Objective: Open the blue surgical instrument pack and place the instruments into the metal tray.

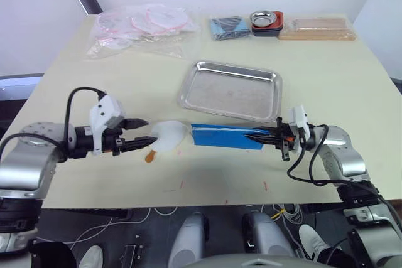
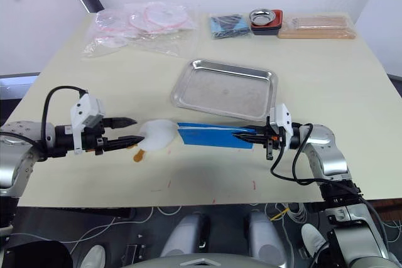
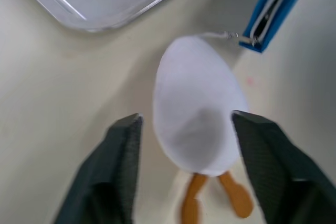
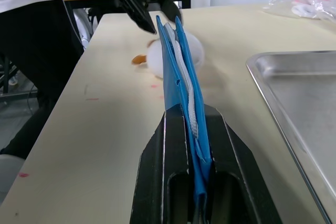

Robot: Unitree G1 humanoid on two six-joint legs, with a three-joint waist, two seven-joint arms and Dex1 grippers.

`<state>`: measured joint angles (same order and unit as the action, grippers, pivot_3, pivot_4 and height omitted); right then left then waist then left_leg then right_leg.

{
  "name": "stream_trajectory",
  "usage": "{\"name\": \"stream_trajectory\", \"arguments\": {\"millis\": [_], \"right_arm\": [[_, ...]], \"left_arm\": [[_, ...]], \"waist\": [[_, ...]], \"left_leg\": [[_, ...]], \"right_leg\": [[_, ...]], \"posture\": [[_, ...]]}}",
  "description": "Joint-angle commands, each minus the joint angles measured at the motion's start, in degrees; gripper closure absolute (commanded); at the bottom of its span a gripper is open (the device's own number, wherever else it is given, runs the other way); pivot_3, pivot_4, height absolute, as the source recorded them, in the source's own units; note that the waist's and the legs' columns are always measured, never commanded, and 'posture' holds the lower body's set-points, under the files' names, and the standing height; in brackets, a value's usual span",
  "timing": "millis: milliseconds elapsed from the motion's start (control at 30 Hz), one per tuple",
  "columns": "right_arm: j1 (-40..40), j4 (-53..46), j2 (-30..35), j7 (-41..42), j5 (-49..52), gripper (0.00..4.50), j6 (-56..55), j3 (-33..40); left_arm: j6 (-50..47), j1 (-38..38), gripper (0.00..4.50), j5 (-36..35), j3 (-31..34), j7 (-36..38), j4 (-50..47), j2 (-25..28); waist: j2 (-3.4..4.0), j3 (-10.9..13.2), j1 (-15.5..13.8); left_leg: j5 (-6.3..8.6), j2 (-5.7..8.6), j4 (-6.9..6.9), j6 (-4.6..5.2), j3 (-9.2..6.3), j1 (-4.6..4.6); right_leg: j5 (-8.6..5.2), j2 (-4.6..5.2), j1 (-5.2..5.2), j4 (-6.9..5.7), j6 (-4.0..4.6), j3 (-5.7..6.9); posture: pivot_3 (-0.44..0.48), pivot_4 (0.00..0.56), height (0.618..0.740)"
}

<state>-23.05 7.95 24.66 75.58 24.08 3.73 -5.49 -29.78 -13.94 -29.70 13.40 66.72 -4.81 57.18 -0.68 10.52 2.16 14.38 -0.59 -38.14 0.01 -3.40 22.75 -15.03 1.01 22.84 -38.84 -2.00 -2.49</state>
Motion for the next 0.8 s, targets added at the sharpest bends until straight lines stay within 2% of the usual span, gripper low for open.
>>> {"name": "stream_trajectory", "arguments": {"millis": [33, 200, 333, 433, 800], "right_arm": [[-0.4, -1.1, 0.3, 0.8, 1.3, 4.5, -0.2, 0.6], [-0.5, -0.9, 0.3, 0.9, 1.3, 4.5, 0.1, 0.5], [-0.1, -2.1, 0.2, 1.1, 2.0, 4.5, 1.2, 0.2], [0.0, -2.4, 0.4, 1.2, 2.3, 4.5, 1.9, 0.3], [0.1, -3.5, 0.5, 1.0, 2.8, 4.5, 2.8, 0.2]], "left_arm": [[-1.0, -3.0, 0.04, -5.1, 4.8, 1.2, -0.6, -0.1], [-0.7, -4.1, 0.04, -5.7, 2.6, 1.4, -1.0, -2.5], [3.1, -4.6, 0.04, -2.5, -3.6, 1.0, -0.5, -8.0], [2.6, -5.9, 0.04, -3.8, -4.2, 0.2, 0.1, -11.6], [4.6, -6.9, 0.04, -1.0, -8.7, 1.8, 2.5, -13.9]], "waist": [[0.0, 0.0, -0.1], [0.01, 0.0, 0.1], [0.03, 0.0, -0.1], [-0.03, 0.0, -0.1], [-0.02, 0.0, 0.0]], "left_leg": [[0.0, 0.0, -0.01, 0.0, 0.0, 0.01], [0.0, 0.02, 0.0, 0.0, 0.03, 0.0], [0.0, 0.02, -0.01, -0.01, 0.01, -0.02], [0.0, 0.05, -0.06, -0.01, 0.01, 0.02], [0.0, 0.04, -0.05, 0.0, -0.01, 0.02]], "right_leg": [[0.0, 0.0, 0.0, 0.0, 0.0, 0.01], [0.0, 0.0, 0.0, 0.0, 0.0, -0.02], [0.0, 0.0, -0.02, -0.02, 0.0, -0.01], [0.01, 0.0, -0.02, -0.02, -0.01, -0.02], [0.01, -0.01, -0.01, -0.03, -0.01, -0.01]], "posture": [[0.0, 0.15, 0.74], [0.0, 0.15, 0.74], [0.0, 0.15, 0.74], [0.0, 0.15, 0.74], [0.0, 0.15, 0.74]]}}
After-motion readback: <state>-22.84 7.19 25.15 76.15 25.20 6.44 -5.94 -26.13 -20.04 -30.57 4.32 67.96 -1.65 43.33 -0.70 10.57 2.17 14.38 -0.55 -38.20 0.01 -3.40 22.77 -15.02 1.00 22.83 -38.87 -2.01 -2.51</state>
